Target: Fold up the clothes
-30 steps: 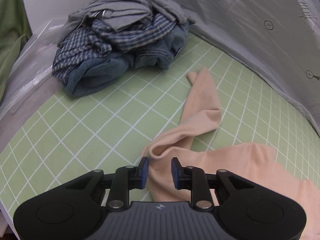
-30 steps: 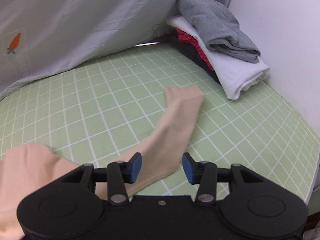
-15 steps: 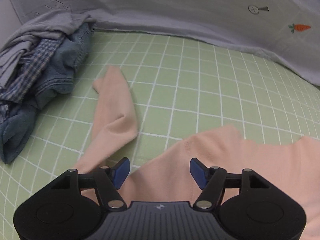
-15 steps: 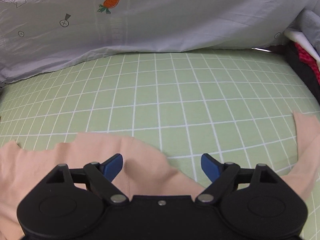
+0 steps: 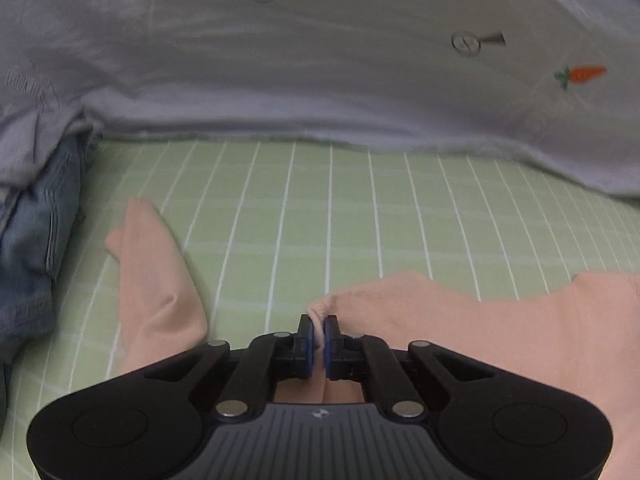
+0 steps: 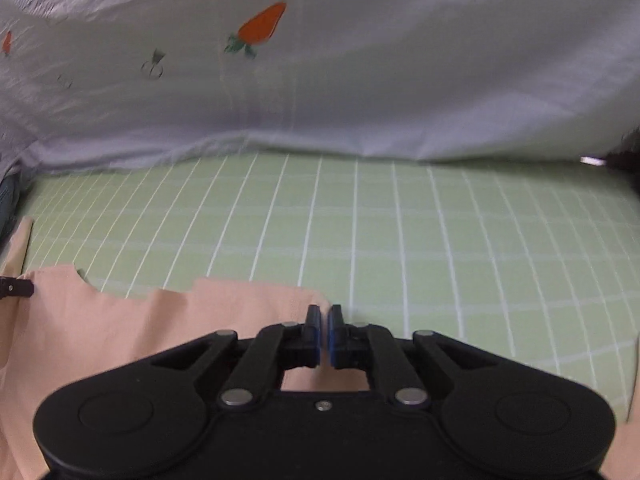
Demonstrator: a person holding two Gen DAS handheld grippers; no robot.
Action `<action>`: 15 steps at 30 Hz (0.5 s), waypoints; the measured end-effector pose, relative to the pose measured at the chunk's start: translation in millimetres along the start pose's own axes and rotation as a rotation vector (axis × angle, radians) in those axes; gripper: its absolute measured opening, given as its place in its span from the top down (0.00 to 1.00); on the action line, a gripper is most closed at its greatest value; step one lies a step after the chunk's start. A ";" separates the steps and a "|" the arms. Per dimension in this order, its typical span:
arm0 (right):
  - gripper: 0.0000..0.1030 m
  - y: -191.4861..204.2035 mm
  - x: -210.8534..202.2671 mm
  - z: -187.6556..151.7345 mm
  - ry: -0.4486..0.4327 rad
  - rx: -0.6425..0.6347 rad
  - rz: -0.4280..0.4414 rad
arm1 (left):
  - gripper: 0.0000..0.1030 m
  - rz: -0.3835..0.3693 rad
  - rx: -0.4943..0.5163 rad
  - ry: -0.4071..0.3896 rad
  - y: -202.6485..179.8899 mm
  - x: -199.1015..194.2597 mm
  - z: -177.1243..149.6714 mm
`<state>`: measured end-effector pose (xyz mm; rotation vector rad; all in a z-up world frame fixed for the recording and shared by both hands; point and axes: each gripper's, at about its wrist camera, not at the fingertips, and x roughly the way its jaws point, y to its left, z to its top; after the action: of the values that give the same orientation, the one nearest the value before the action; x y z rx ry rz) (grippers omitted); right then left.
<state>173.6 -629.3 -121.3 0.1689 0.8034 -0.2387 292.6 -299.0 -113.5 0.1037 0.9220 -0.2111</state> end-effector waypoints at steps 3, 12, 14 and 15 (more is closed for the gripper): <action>0.54 -12.8 4.8 43.7 -0.102 0.074 -0.117 | 0.68 0.007 -0.055 -0.081 -7.7 -3.7 36.6; 0.30 -22.9 -76.2 -34.9 -0.039 0.105 -0.122 | 0.35 -0.024 -0.082 0.029 -10.4 -61.5 -44.6; 0.28 -24.8 -96.3 -72.9 0.020 0.114 -0.106 | 0.35 -0.018 -0.094 0.095 -7.5 -76.8 -80.6; 0.27 -26.7 -103.6 -89.8 0.049 0.136 -0.105 | 0.35 -0.018 -0.106 0.125 -6.4 -84.3 -97.0</action>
<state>34.9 -618.3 -108.8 0.2618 0.8465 -0.3900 166.3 -276.4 -104.5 0.0109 1.0573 -0.1734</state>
